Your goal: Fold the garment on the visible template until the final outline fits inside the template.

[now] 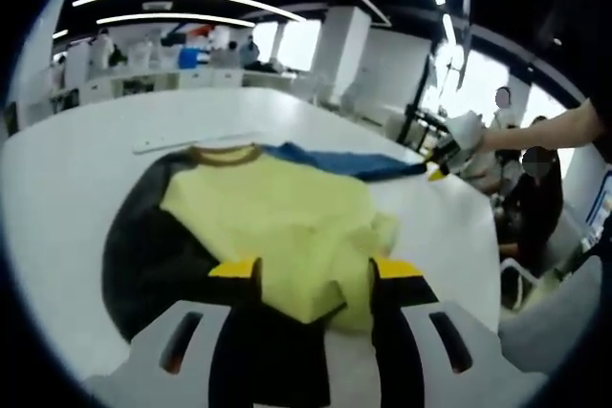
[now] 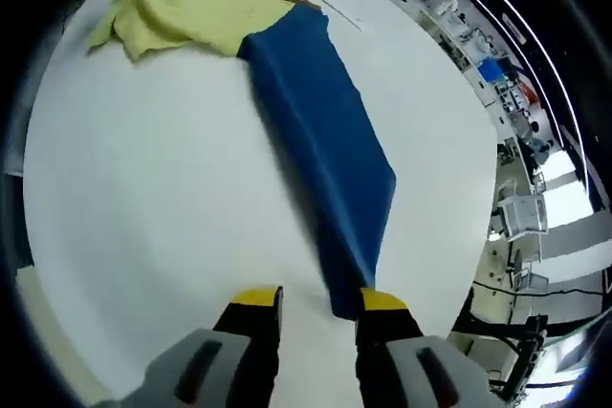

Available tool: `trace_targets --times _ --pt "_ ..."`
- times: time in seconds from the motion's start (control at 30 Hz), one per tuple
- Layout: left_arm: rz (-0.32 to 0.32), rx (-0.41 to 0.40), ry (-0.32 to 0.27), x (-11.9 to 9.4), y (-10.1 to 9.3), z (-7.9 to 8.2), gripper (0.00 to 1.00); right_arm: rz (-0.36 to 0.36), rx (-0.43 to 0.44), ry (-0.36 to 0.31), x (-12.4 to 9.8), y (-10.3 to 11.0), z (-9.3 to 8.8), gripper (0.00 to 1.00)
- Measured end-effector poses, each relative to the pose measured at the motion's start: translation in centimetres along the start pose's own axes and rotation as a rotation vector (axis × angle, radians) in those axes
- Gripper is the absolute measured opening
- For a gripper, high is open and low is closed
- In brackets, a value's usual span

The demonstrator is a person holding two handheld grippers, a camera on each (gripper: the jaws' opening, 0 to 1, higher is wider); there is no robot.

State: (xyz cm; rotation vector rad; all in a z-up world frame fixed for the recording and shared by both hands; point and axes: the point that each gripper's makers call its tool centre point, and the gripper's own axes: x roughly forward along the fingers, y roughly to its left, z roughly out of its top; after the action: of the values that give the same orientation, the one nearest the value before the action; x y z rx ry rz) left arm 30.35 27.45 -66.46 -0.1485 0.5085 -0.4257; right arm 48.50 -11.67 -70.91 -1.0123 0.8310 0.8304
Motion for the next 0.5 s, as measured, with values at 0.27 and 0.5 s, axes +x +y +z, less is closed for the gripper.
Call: trace_targets --times 0.27,0.5 --pt "-0.001 -0.001 -0.005 -0.1 -0.1 0.1 0.42 -0.018 0.071 -0.061 -2.1 0.5 1.2 0.42" --pt "-0.002 0.003 -0.010 -0.7 0.0 0.3 0.45 -0.013 0.130 -0.082 -2.8 1.2 1.4 0.52"
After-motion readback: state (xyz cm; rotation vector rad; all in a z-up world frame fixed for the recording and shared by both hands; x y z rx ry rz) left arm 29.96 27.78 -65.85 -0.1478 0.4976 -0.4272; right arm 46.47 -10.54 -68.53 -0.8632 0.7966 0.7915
